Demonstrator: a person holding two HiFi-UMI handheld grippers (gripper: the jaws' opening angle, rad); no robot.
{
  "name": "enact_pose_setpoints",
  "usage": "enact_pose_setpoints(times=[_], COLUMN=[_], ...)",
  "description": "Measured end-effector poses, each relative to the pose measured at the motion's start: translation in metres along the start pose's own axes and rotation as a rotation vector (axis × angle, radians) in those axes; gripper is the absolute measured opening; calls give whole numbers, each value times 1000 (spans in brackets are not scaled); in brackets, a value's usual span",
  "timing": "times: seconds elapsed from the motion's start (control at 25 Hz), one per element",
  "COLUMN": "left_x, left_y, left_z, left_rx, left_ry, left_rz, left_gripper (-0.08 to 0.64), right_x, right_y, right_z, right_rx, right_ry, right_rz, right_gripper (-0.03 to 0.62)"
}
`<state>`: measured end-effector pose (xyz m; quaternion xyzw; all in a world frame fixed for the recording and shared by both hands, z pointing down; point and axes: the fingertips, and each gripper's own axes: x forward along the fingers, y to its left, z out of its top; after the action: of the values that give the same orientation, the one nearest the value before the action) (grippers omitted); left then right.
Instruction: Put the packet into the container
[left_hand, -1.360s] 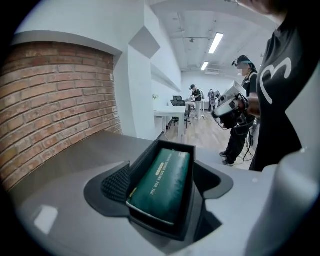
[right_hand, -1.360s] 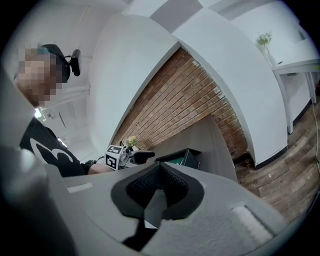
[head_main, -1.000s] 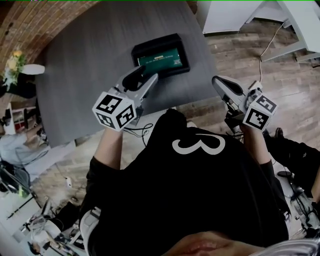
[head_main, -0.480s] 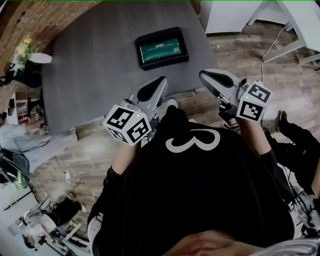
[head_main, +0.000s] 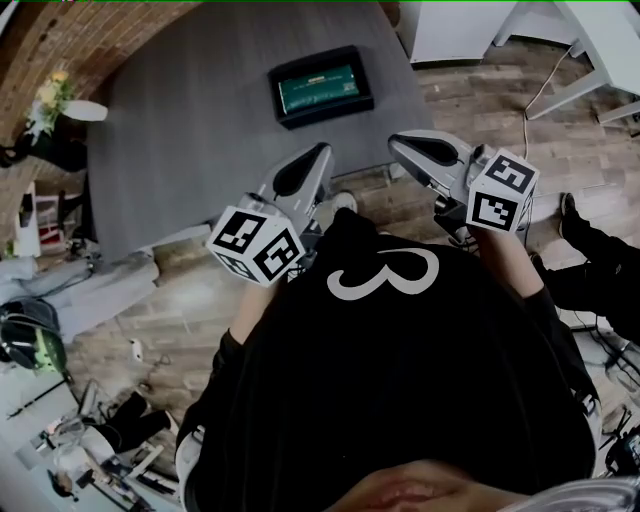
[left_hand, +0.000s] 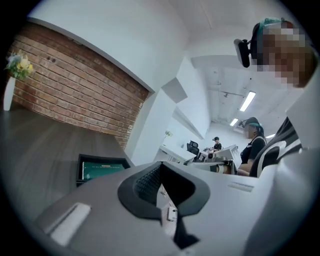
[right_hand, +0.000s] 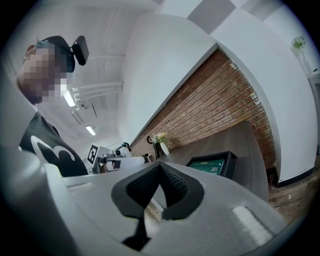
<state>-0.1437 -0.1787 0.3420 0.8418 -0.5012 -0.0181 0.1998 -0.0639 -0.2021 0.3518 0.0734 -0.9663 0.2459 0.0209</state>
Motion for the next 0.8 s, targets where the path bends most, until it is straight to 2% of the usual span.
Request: enact_pose_setpoints(times=[0.12,0.24,0.4,0.8], left_x=[-1,-1,-1,0], left_y=[-1,-3,-6,-5], left_z=[-1,-3,-7,-11], left_rx=[2,-22,-16,0], left_ry=[0,11,28,37], left_rz=[10,-11,-25,-2], left_gripper=[12,11,12,11], right_x=[-1,-3,-2,-3], right_y=[2,3,3,2], right_z=[-1,-1,-1,-4], right_rx=[1,2,2,4], right_ry=[0,-1,0,5], right_rz=[4,3,4,2], right_gripper=[2,2,2,2])
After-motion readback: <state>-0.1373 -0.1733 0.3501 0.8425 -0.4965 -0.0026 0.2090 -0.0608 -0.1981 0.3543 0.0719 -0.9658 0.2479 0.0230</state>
